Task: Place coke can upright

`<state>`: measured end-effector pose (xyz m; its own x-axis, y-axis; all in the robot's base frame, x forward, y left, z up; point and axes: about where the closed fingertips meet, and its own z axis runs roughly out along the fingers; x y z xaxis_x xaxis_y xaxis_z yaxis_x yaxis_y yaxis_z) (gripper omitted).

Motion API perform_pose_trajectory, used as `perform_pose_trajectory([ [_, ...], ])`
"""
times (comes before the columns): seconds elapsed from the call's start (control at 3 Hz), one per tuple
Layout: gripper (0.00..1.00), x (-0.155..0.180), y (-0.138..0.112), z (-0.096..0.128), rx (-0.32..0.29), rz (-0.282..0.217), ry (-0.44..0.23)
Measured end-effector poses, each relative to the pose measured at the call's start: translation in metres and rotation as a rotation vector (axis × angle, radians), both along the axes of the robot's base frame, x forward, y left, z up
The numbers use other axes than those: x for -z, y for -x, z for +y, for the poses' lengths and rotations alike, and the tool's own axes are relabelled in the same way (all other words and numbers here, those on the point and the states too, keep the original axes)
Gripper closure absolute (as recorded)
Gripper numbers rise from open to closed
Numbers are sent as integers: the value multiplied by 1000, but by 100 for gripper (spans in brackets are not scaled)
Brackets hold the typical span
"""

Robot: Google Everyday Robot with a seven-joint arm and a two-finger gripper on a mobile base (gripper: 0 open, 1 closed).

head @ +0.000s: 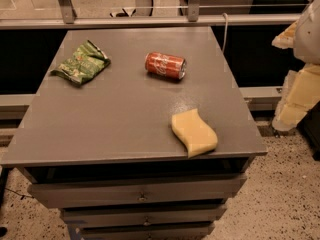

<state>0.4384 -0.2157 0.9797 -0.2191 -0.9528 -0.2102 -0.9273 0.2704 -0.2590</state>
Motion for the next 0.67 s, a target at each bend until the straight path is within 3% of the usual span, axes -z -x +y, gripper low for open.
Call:
perform_pose_trajectory([
  [0.67,0,-2,-5,4,-13,-17,-9],
])
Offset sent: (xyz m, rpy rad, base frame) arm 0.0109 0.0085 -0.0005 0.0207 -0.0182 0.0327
